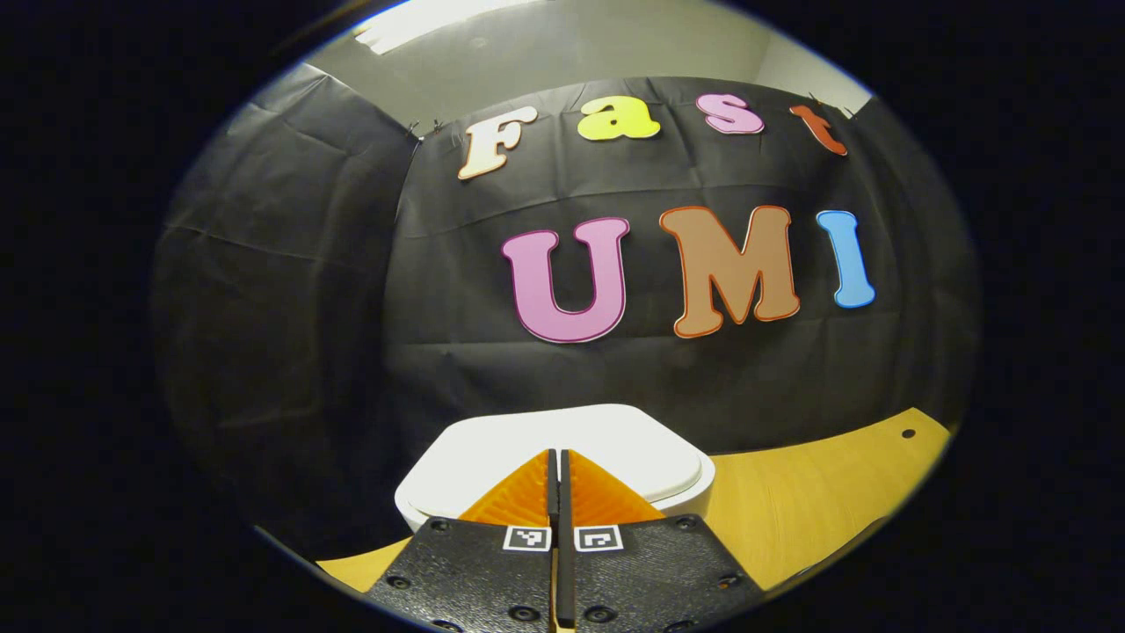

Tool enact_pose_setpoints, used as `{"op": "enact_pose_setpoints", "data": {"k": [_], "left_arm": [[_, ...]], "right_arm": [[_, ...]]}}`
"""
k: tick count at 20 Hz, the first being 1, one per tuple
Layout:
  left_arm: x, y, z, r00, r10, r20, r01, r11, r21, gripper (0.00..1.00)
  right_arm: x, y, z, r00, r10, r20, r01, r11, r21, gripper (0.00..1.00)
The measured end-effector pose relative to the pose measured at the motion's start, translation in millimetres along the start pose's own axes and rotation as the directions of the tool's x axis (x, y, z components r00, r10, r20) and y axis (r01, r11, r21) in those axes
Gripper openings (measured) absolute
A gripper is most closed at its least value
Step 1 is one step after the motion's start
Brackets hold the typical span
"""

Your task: Press the lid of the desktop garbage bin to open it, pick up the crumpled paper on the desktop and throw it into the bin, then pick up the pop can on the desktop and drop it into the bin, and finally close the garbage bin lid.

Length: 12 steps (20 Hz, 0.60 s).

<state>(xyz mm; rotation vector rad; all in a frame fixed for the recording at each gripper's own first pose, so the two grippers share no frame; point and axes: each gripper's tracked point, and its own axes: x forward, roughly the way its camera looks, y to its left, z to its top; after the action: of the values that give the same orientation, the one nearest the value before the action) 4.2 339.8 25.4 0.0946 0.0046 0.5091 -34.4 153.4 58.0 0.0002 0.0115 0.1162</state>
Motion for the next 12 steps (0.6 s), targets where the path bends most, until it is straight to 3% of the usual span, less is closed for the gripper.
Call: {"op": "enact_pose_setpoints", "data": {"k": [4, 6, 7, 9, 10, 11, 12], "left_arm": [[-9, -10, 48, 0.993, -0.034, 0.113, 0.036, 0.999, -0.017, 0.04], [-23, -27, 70, 0.983, -0.088, 0.163, 0.087, 0.996, 0.015, 0.21], [-30, -32, 78, 0.977, -0.112, 0.184, 0.108, 0.994, 0.029, 0.40], [-46, -49, 92, 0.965, -0.156, 0.211, 0.152, 0.988, 0.035, 0.54], [-54, -53, 93, 0.964, -0.161, 0.214, 0.158, 0.987, 0.029, 0.66], [-61, -60, 94, 0.962, -0.174, 0.212, 0.173, 0.985, 0.021, 0.68], [-70, -67, 96, 0.959, -0.187, 0.212, 0.189, 0.982, 0.010, 0.78]], "right_arm": [[0, -12, 11, 0.999, -0.009, 0.034, 0.007, 0.999, 0.035, 0.99], [2, -12, 14, 0.999, -0.005, 0.044, 0.003, 0.999, 0.039, 0.98], [3, -11, 13, 0.999, 0.001, 0.045, -0.003, 0.999, 0.040, 0.98], [5, -9, 15, 0.999, 0.015, 0.049, -0.017, 0.999, 0.046, 0.98], [5, -7, 16, 0.998, 0.023, 0.052, -0.026, 0.999, 0.047, 0.98], [6, -5, 16, 0.998, 0.032, 0.055, -0.034, 0.998, 0.046, 0.98], [7, -4, 16, 0.998, 0.039, 0.057, -0.041, 0.998, 0.044, 0.98]]}}
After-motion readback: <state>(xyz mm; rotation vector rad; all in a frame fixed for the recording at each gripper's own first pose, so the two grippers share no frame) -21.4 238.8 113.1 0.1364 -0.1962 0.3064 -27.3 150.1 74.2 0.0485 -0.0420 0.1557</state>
